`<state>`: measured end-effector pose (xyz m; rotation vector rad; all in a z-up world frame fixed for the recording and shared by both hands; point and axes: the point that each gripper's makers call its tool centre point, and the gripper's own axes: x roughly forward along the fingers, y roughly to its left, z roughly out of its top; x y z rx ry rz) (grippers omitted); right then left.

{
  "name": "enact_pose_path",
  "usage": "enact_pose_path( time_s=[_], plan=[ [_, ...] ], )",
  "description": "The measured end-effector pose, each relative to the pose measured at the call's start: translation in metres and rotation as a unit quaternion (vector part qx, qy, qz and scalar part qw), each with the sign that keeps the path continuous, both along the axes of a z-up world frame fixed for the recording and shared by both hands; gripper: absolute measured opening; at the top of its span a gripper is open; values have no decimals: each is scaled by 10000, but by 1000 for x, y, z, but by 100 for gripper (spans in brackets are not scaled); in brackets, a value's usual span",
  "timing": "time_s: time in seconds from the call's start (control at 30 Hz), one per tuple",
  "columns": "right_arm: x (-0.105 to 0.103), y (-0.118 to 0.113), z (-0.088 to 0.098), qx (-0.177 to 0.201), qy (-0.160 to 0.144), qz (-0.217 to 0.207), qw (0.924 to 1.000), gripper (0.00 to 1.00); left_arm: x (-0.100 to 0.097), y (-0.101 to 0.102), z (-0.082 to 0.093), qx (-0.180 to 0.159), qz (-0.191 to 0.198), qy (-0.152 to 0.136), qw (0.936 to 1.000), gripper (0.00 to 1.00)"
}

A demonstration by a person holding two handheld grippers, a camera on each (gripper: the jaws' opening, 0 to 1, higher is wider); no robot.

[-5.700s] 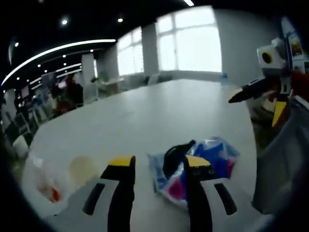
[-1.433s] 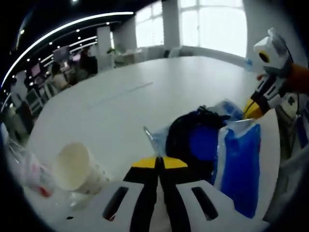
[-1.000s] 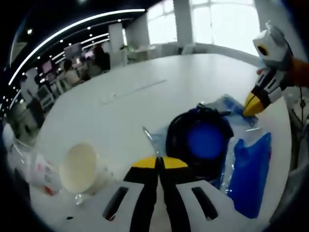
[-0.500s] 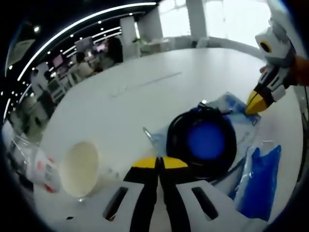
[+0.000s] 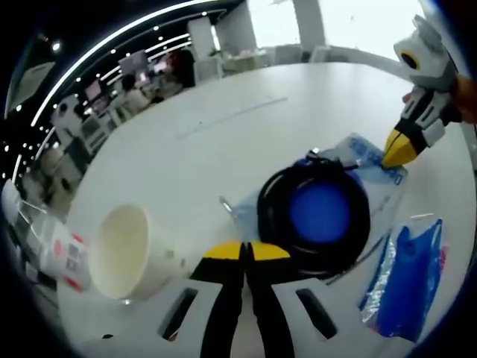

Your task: Arrange the tabletop items into an orderly group along one side of the table until the central work area is clear of visible clutter.

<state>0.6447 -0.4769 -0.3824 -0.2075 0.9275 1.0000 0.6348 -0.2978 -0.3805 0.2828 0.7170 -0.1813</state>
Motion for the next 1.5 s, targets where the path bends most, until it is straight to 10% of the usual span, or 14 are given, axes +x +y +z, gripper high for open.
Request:
enact_pose_path(
  time_s=[1.5],
  plan=[
    [1,-2,0,139,3,-340,9993,4,-22,1,12,151,-71,-124,9998,15]
  ],
)
